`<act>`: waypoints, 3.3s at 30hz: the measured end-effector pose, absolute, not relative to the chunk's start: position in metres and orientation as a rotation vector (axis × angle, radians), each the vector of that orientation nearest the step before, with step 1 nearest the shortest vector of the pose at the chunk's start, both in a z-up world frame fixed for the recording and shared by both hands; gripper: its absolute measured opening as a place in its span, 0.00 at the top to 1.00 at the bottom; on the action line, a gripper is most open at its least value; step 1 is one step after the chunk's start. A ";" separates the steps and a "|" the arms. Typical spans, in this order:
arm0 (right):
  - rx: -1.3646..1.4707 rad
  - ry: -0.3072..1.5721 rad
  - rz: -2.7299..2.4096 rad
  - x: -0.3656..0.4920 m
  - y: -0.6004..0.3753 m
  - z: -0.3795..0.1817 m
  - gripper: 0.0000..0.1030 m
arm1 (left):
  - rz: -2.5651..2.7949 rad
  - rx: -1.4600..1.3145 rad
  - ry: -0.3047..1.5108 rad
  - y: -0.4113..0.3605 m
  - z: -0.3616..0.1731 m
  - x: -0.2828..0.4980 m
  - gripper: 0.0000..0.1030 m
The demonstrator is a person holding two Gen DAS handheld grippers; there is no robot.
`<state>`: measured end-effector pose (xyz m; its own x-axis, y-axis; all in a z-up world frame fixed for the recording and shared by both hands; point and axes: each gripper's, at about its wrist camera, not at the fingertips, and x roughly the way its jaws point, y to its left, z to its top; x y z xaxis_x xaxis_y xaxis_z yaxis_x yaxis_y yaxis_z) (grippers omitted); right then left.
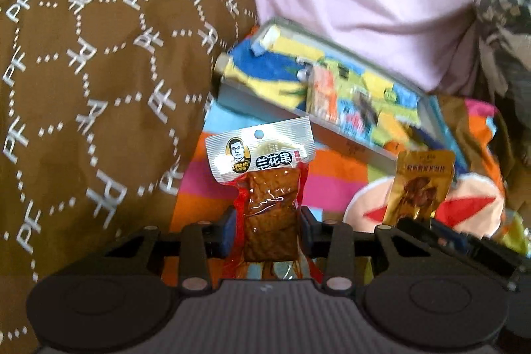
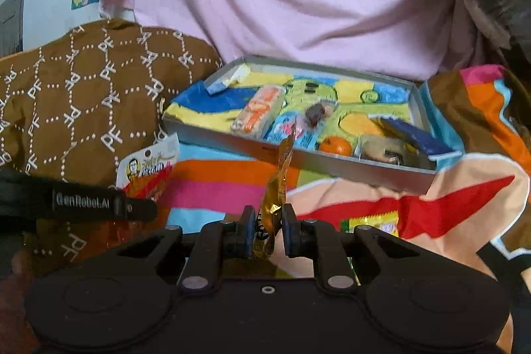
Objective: Organize snacks
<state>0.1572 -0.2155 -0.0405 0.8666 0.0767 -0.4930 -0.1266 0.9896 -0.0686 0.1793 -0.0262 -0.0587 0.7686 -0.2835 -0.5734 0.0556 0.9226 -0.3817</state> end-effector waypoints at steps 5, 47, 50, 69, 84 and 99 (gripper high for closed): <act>-0.082 0.458 0.112 0.163 -0.219 -0.035 0.83 | -0.183 -0.403 0.617 -0.022 -0.039 0.198 0.59; 0.092 0.379 -0.032 0.293 -0.286 -0.038 0.72 | -0.069 -0.225 0.571 -0.094 -0.019 0.380 0.42; 0.089 0.386 -0.054 0.293 -0.287 -0.039 0.65 | -0.069 -0.206 0.564 -0.097 -0.017 0.377 0.31; -0.007 0.236 -0.109 0.250 -0.281 -0.003 0.04 | -0.053 -0.219 0.474 -0.087 0.019 0.313 0.00; 0.029 0.092 -0.132 0.153 -0.281 0.042 0.01 | -0.067 -0.204 0.377 -0.073 0.054 0.218 0.00; -0.001 0.153 -0.119 0.058 -0.267 0.038 0.01 | -0.082 -0.167 0.353 -0.053 0.047 0.134 0.00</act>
